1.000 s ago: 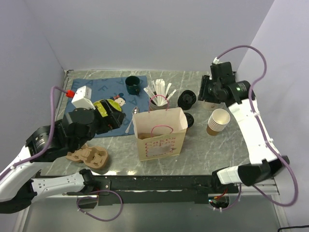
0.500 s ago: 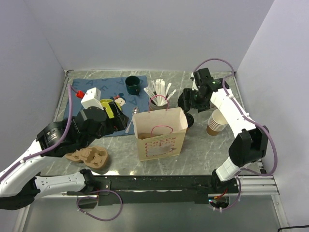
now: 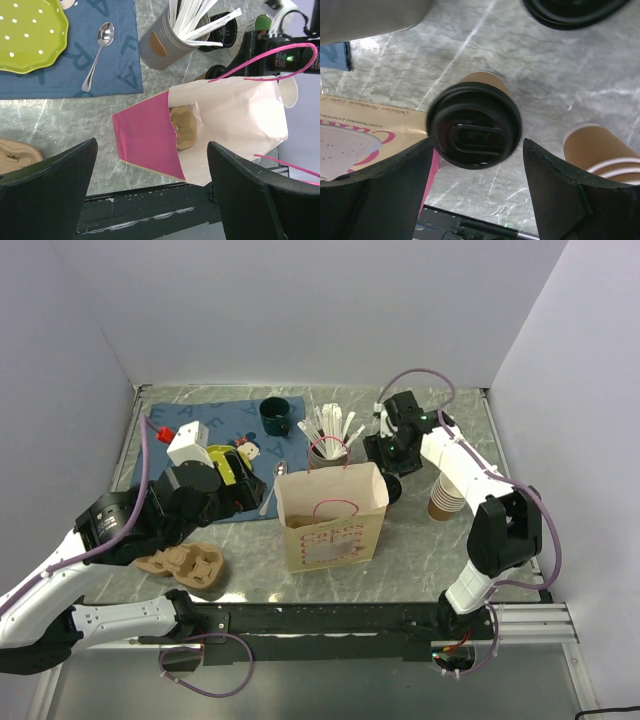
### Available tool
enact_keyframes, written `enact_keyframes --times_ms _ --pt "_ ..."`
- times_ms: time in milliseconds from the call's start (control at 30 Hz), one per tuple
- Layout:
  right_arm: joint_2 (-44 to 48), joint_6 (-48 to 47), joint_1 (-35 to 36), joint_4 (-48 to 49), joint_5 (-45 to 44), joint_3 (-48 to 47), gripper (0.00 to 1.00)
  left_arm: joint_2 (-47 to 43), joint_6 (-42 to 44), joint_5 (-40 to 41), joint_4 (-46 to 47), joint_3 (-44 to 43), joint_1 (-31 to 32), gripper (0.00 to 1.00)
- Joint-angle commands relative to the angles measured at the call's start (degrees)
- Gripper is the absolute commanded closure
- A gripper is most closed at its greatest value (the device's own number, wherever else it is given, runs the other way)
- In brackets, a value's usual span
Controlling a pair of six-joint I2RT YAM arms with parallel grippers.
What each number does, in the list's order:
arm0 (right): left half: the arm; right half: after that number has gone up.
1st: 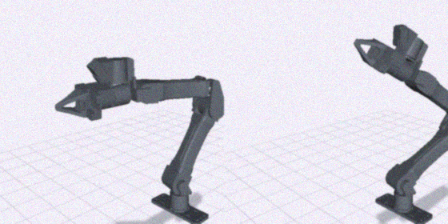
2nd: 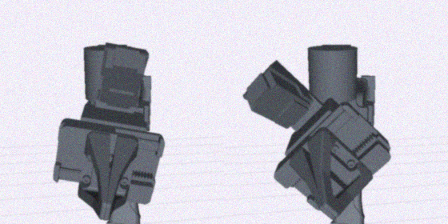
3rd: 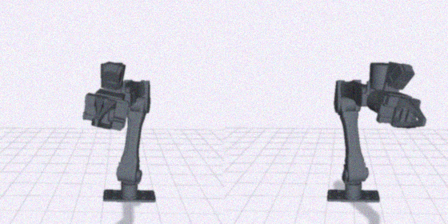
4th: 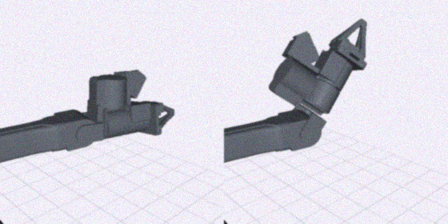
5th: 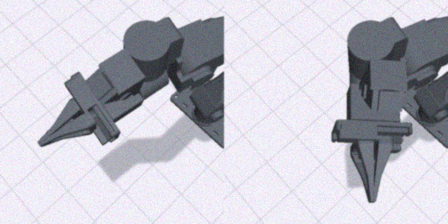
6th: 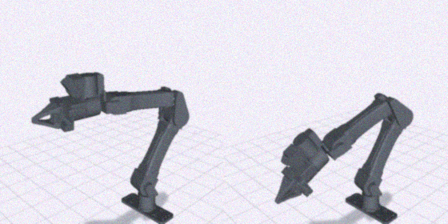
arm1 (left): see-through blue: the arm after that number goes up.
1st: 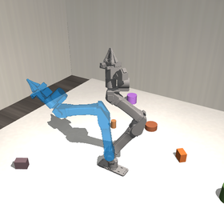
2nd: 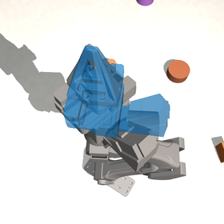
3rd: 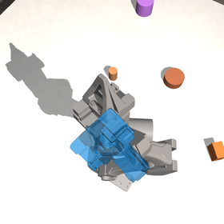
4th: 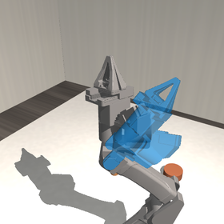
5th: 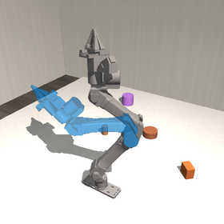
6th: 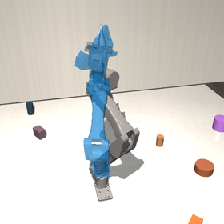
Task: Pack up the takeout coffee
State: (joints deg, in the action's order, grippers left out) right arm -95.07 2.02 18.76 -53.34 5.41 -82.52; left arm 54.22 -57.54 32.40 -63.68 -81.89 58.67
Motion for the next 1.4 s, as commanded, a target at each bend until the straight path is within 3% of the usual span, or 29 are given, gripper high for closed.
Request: enact_keyframes --times_ms 0,533,867,1367 --pt "-0.6 -1.5 2.7 3.0 -3.0 0.5 0.2 -0.7 1.6 1.9 0.4 -3.1 -0.1 0.03" --pt "-2.2 -1.2 3.3 1.5 -8.2 1.1 0.23 -0.6 2.8 2.8 0.2 -4.4 -0.1 0.03" --pt "-1.2 0.6 7.2 -0.3 -11.8 -1.5 0.21 -0.5 3.7 2.9 2.3 -3.2 -0.2 0.03" --pt "-0.2 0.7 7.5 -1.2 -10.4 -2.3 0.21 -0.9 4.2 3.7 2.6 -2.8 -0.1 0.03"
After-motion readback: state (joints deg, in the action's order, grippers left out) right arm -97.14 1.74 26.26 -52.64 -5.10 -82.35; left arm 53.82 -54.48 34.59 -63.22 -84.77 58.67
